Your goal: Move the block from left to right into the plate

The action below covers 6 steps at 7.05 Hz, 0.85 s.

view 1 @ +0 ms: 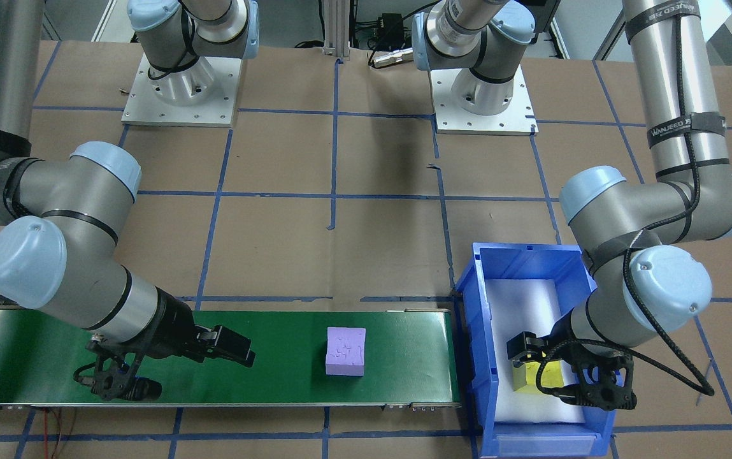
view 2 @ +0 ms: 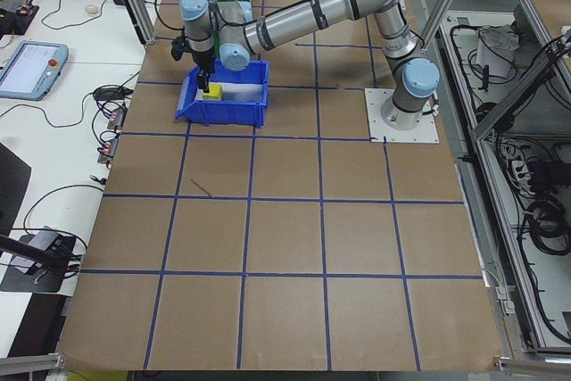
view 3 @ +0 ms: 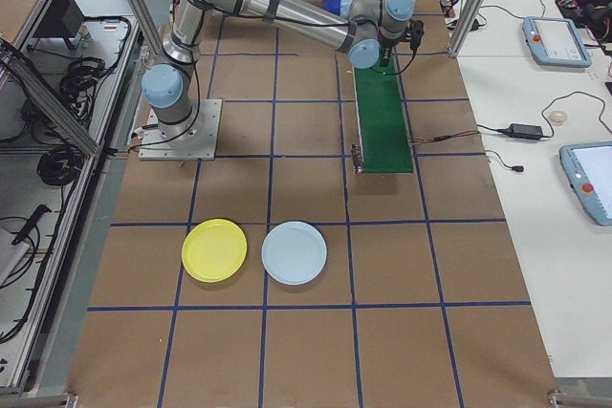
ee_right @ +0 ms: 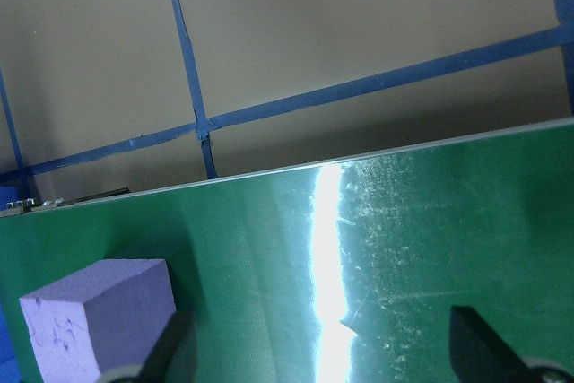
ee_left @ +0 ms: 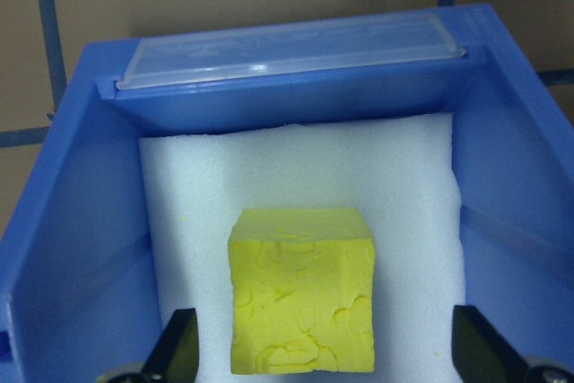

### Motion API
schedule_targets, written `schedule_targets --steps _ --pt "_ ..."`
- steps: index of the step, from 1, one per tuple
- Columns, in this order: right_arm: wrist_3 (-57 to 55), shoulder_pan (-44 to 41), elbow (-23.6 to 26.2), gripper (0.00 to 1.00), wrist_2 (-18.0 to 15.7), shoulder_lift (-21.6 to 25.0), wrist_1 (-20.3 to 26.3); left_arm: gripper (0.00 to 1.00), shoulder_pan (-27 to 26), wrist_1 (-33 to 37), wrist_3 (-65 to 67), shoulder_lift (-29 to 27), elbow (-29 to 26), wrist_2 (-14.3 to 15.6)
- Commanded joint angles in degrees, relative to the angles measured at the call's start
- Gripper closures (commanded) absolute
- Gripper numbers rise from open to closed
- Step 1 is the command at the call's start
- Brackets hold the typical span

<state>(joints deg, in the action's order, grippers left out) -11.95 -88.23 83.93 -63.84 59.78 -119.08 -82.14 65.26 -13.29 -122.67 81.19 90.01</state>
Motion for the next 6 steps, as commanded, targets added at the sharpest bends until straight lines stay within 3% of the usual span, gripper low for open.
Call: schedule_targets --steps 1,3,5,6 --pt "-2.7 -0.5 1.0 0.00 -0.1 0.2 0.0 0.01 0.1 -1.1 0.1 -1.5 0.4 0.0" --pt "-2.7 -0.9 0.9 0.00 0.0 0.5 -0.4 0.15 0.1 -3.7 0.1 -3.2 0.5 0.0" --pt "-2.7 -0.9 1.0 0.00 0.2 0.0 -1.0 0.46 0.1 -3.7 0.0 -2.8 2.0 -0.1" --pt "-2.7 -0.9 1.1 0.00 0.2 -0.1 -1.0 0.56 0.1 -3.7 0.0 -2.4 1.2 0.0"
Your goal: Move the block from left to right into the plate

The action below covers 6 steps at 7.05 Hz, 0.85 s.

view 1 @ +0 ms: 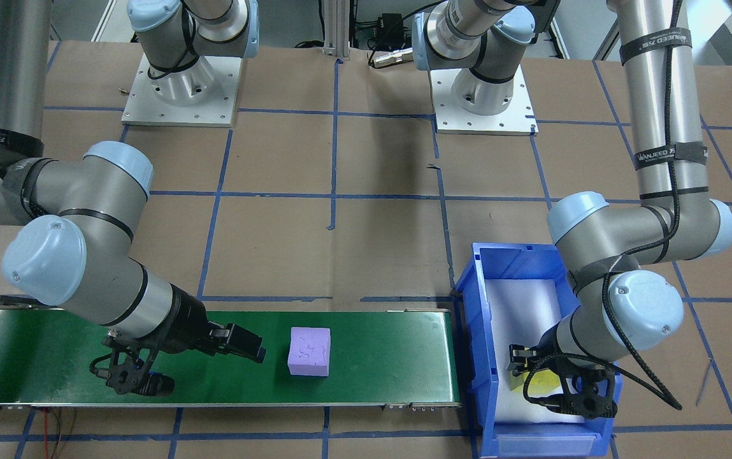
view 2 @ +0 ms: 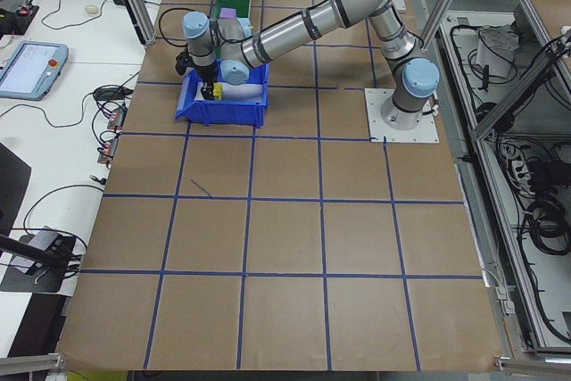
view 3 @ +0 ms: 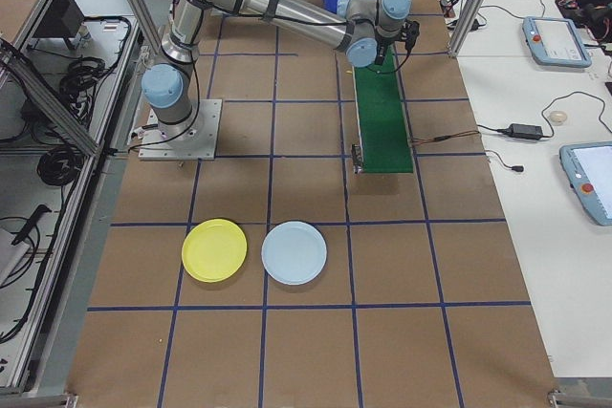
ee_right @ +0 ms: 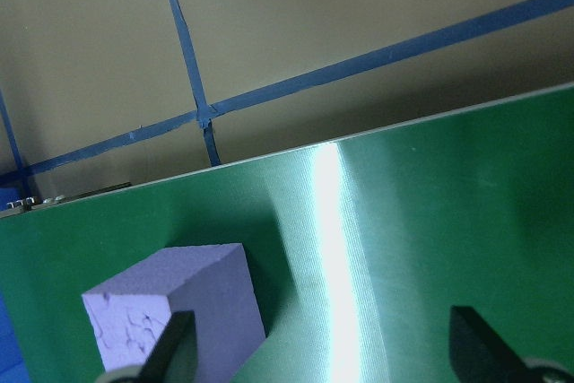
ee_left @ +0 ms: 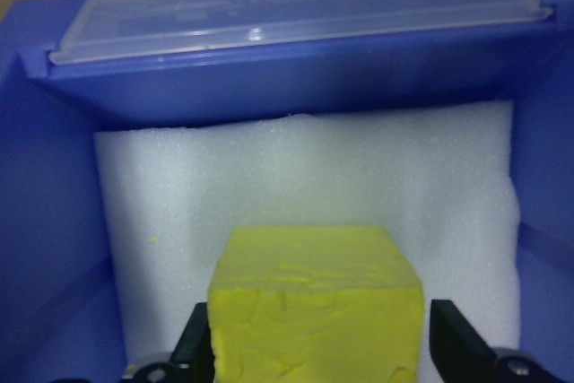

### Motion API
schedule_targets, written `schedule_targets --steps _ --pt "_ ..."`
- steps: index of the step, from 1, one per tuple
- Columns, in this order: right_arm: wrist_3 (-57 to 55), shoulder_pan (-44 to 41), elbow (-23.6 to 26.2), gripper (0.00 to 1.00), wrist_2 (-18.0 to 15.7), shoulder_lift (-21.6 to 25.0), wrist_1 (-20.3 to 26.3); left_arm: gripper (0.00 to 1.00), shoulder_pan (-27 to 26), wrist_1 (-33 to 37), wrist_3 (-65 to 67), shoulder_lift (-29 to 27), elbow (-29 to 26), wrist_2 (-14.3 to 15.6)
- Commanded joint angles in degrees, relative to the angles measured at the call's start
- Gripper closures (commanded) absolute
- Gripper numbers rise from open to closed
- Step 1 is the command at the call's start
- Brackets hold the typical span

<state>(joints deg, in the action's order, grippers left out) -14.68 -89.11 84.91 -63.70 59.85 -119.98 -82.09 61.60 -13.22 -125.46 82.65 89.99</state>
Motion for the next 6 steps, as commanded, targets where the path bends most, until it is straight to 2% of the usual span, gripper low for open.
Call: schedule_targets --steps 1,2,6 --pt "0.0 0.0 0.2 0.00 0.1 -0.2 -0.1 0.59 0.0 0.0 0.3 1.3 -0.5 0.0" --pt "0.0 0.0 0.4 0.00 0.1 -0.2 -0.1 0.59 0.0 0.6 0.6 3.4 -0.6 0.1" --pt "-0.1 0.0 1.1 0.00 0.2 -0.1 -0.2 0.59 -0.6 10.6 5.8 13.4 -0.3 -0.2"
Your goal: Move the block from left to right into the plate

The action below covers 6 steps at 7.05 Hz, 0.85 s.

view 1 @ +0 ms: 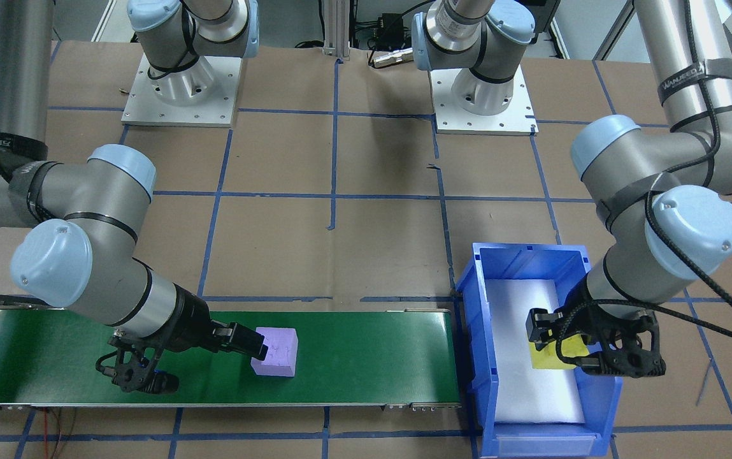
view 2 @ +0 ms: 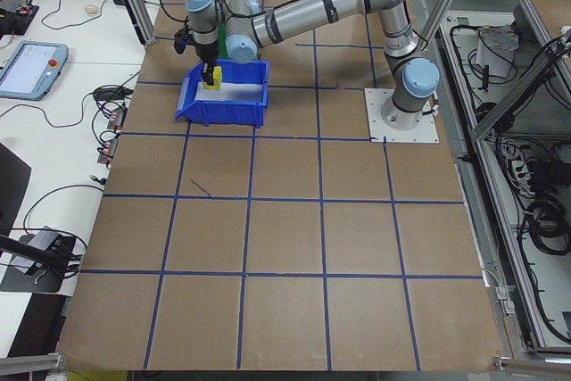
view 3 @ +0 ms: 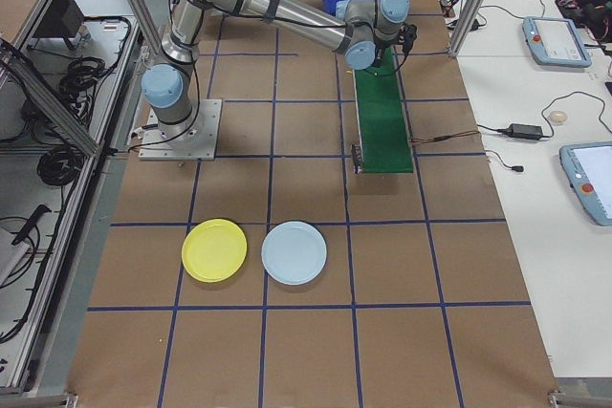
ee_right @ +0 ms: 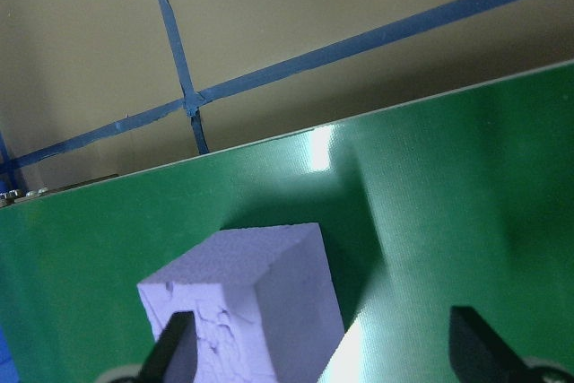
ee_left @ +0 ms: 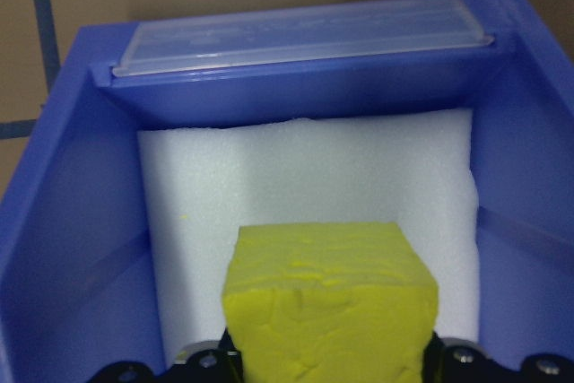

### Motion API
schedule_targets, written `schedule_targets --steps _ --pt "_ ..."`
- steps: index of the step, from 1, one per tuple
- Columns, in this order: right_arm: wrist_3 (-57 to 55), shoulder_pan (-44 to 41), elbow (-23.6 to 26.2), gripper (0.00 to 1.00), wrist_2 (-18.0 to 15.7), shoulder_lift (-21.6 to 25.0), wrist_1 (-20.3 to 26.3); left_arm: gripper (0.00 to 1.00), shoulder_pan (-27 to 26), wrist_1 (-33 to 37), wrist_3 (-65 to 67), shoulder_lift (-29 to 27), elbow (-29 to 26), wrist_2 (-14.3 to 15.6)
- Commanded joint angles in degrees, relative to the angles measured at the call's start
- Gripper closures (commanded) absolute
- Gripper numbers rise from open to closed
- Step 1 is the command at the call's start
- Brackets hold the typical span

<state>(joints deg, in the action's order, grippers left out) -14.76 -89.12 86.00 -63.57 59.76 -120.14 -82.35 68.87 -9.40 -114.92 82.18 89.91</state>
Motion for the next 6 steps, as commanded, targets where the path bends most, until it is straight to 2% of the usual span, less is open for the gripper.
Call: schedule_targets --steps 1,4,6 --pt "0.0 0.0 0.0 0.00 0.0 0.0 0.0 0.59 -1.2 4.4 3.3 4.2 0.0 -0.2" --pt "0.2 0.0 0.2 0.00 -0.1 -0.3 -0.4 0.59 -5.0 5.0 7.8 5.1 -0.3 -0.6" --pt "0.4 0.0 0.7 0.00 -0.6 -1.3 -1.6 0.59 -9.4 4.4 9.9 4.8 -0.1 -1.0"
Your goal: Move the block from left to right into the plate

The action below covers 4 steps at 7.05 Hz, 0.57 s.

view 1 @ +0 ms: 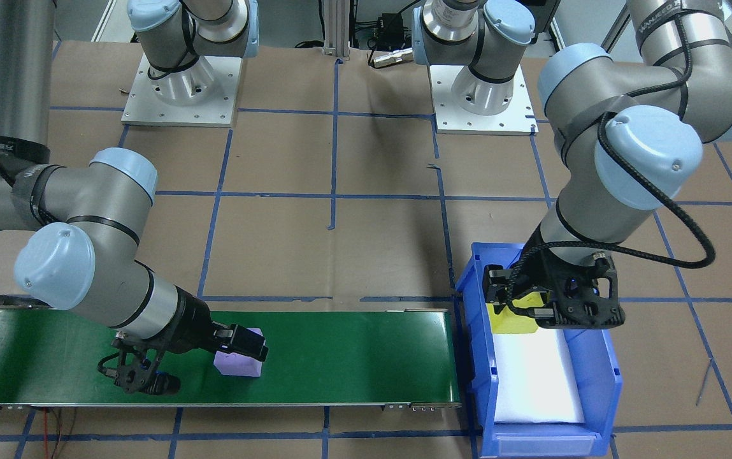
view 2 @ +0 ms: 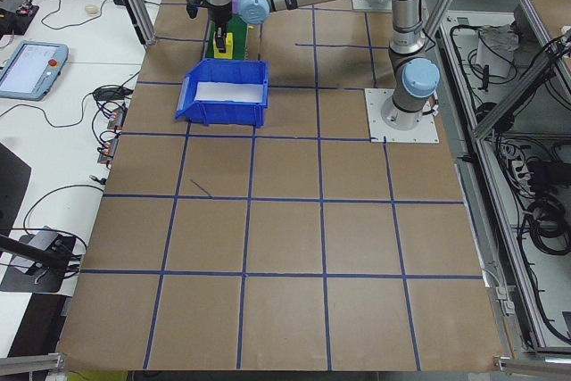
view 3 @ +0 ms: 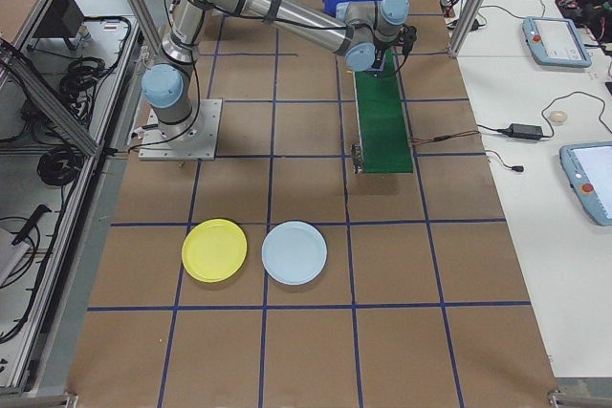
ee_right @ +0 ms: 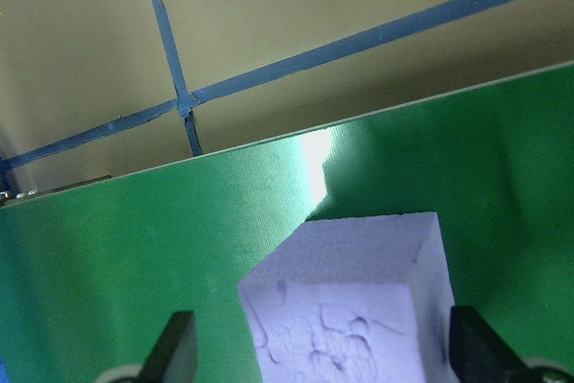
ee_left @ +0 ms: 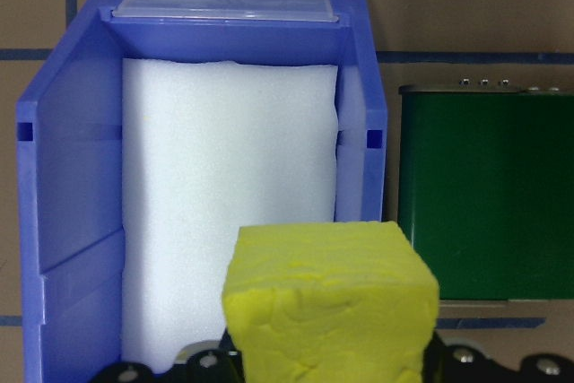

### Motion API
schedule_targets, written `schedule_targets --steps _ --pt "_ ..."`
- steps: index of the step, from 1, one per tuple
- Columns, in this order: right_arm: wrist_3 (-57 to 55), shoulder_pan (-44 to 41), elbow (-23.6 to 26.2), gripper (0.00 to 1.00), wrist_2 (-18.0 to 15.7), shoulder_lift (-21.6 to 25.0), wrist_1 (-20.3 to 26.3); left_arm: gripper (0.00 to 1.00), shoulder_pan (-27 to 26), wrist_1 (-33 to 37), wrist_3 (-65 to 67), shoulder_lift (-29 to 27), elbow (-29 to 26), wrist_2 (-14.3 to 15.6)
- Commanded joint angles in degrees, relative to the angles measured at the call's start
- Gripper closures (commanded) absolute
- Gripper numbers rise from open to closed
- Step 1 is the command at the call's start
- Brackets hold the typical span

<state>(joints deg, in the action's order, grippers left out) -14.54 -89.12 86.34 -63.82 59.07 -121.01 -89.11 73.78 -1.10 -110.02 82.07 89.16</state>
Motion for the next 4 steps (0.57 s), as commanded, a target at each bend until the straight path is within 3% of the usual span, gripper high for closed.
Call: schedule_targets --steps 1,2,3,4 --pt "0.7 0.0 2.2 0.20 -4.7 -1.1 -4.3 0.59 -4.2 -0.7 4.0 -0.7 0.1 -0.6" --pt "6.8 0.1 2.3 0.54 -11.2 -1.2 -7.5 0.59 -5.5 -3.4 4.3 -2.7 0.2 -0.7" --pt "14.8 0.2 0.4 0.62 -17.4 -0.5 -7.5 0.59 -7.9 -8.2 5.8 -5.8 0.0 -0.6" --pt "22.9 0.9 -0.4 0.62 -22.7 0.9 -7.3 0.59 -8.6 -10.8 7.1 -7.9 0.0 -0.6"
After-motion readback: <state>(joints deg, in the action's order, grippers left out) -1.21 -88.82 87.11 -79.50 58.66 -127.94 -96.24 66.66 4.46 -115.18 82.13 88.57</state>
